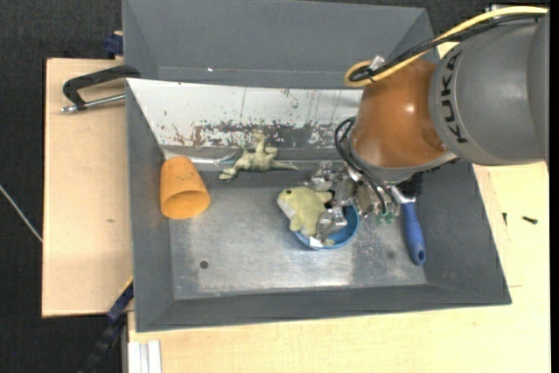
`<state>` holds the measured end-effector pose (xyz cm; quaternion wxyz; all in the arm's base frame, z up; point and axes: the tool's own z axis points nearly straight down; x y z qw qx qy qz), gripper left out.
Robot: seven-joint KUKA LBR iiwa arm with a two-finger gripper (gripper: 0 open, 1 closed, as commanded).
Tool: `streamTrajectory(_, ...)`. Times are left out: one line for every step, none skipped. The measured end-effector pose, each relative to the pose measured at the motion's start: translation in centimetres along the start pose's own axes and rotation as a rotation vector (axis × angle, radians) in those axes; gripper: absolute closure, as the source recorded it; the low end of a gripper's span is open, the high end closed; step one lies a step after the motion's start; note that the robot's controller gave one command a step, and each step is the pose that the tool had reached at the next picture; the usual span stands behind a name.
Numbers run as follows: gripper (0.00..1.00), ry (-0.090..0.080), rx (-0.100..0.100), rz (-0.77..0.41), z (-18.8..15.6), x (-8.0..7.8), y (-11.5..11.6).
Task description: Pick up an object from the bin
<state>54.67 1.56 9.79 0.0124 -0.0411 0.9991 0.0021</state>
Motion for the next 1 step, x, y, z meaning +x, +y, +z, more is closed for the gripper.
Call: streamTrajectory(1.00, 0.011, 0.003, 0.061, -13.35, 0.70, -1.16)
